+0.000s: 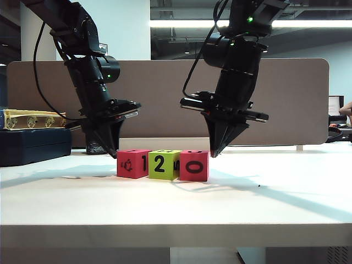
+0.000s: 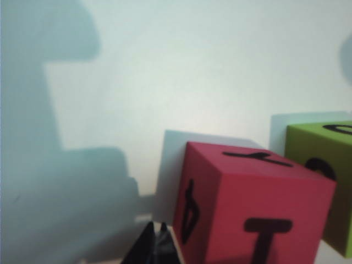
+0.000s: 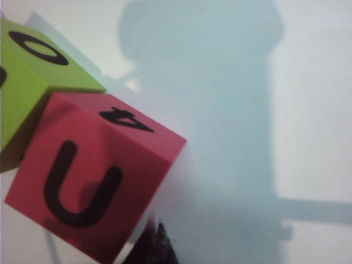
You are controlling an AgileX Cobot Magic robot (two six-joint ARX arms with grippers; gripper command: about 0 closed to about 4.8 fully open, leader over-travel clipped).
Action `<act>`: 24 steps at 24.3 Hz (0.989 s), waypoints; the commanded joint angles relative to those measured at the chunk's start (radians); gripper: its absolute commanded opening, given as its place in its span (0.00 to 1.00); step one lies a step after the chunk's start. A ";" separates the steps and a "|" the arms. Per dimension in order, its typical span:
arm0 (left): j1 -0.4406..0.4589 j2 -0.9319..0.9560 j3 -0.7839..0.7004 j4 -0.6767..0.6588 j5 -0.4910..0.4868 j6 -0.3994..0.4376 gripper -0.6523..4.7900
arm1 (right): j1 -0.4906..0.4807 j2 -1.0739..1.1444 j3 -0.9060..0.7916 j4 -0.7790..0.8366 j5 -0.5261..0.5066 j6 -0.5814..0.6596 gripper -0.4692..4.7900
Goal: Select the appropriate blocks from the scattered letter blocks on the table and arrange them in a row to spell out "THU".
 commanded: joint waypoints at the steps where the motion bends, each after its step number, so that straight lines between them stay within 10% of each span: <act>1: -0.026 0.000 0.000 0.018 0.021 0.003 0.11 | 0.010 0.001 0.002 0.026 -0.009 0.005 0.08; 24: -0.159 0.013 0.000 -0.032 0.070 -0.010 0.11 | 0.008 0.003 0.002 -0.025 0.082 -0.071 0.08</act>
